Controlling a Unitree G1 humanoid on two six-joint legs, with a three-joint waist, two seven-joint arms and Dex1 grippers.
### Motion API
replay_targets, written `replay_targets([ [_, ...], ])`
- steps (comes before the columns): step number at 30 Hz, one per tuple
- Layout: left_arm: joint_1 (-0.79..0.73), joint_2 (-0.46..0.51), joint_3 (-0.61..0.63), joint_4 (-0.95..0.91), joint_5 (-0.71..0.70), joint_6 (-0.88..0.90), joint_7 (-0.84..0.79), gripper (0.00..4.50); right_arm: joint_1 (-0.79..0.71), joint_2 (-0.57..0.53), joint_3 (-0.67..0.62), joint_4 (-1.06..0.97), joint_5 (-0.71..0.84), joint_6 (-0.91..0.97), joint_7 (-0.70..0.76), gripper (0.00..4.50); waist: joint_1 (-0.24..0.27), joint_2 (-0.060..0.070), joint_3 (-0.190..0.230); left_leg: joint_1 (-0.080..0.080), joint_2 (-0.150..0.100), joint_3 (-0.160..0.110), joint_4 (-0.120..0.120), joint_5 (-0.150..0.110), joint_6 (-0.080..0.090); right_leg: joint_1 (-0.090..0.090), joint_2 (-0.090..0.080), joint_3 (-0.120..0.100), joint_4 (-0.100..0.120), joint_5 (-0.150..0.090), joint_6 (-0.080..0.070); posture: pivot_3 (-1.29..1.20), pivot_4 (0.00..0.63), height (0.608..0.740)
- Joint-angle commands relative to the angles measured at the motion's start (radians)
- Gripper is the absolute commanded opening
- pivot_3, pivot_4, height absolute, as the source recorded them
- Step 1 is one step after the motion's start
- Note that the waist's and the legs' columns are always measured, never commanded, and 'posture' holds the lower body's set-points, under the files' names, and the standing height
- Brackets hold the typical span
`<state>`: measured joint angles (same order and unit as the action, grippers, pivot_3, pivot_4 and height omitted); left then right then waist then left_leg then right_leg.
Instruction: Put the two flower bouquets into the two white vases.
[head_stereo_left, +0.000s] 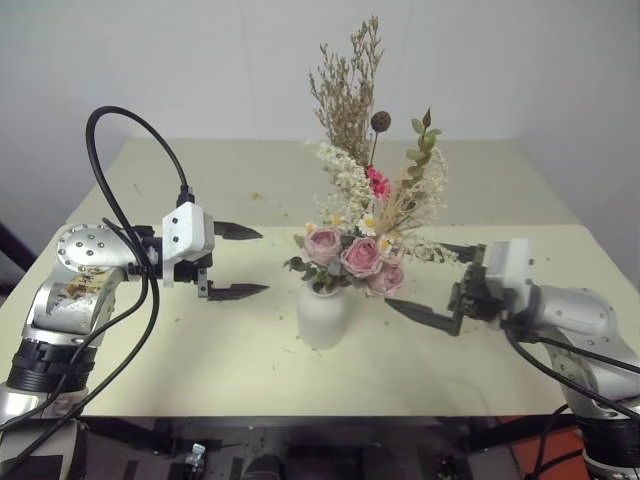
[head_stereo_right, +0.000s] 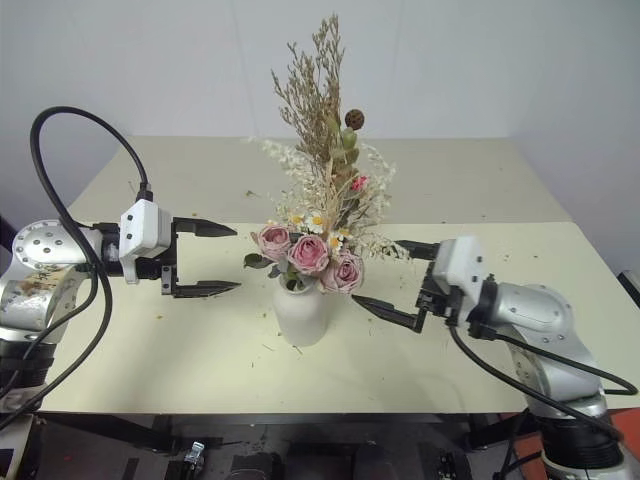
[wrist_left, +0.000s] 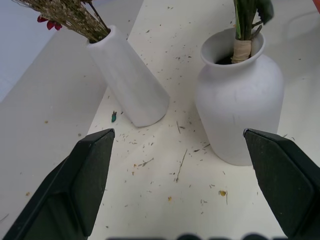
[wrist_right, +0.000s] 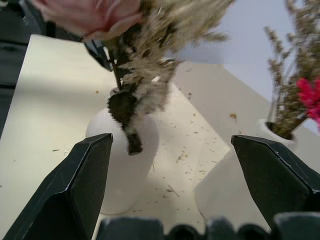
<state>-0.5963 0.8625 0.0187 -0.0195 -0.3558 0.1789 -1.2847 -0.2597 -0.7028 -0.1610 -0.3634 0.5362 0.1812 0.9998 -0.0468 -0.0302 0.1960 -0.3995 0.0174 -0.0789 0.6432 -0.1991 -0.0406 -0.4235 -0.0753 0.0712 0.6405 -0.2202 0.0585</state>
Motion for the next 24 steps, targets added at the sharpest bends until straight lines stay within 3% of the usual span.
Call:
replay_targets([
  [1, -0.002, 0.006, 0.028, -0.011, -0.011, -0.013, 0.006, 4.50, 0.035, -0.036, -0.097, -0.035, 0.049, 0.003, 0.006, 4.46, 0.003, 0.000, 0.000, 0.000, 0.000, 0.000, 0.000, 0.000, 0.000, 0.000, 0.000, 0.000, 0.000, 0.000, 0.000, 0.00, 0.150, 0.740],
  [11, 0.039, 0.042, 0.084, -0.054, -0.052, 0.014, -0.001, 4.50, 0.244, -0.178, -0.387, -0.036, 0.190, 0.070, 0.109, 4.46, 0.000, 0.000, 0.000, 0.001, 0.000, 0.000, 0.000, 0.000, 0.000, 0.002, 0.000, 0.000, 0.000, 0.000, 0.000, 0.00, 0.150, 0.740],
  [17, 0.093, 0.089, 0.131, -0.115, -0.072, 0.054, 0.017, 4.50, 0.291, -0.214, -0.434, 0.013, 0.173, 0.052, 0.185, 4.46, 0.000, 0.000, 0.000, 0.001, 0.000, 0.001, 0.000, 0.000, 0.000, 0.002, 0.000, 0.000, 0.000, 0.000, 0.000, 0.00, 0.150, 0.740],
  [24, 0.275, 0.178, 0.319, -0.257, -0.120, 0.160, 0.058, 4.50, 0.237, -0.252, -0.445, 0.104, 0.214, 0.064, 0.271, 4.46, 0.000, -0.001, 0.000, 0.002, 0.001, 0.001, 0.000, 0.000, 0.000, 0.002, 0.000, 0.000, -0.001, -0.001, 0.000, 0.00, 0.150, 0.740],
])
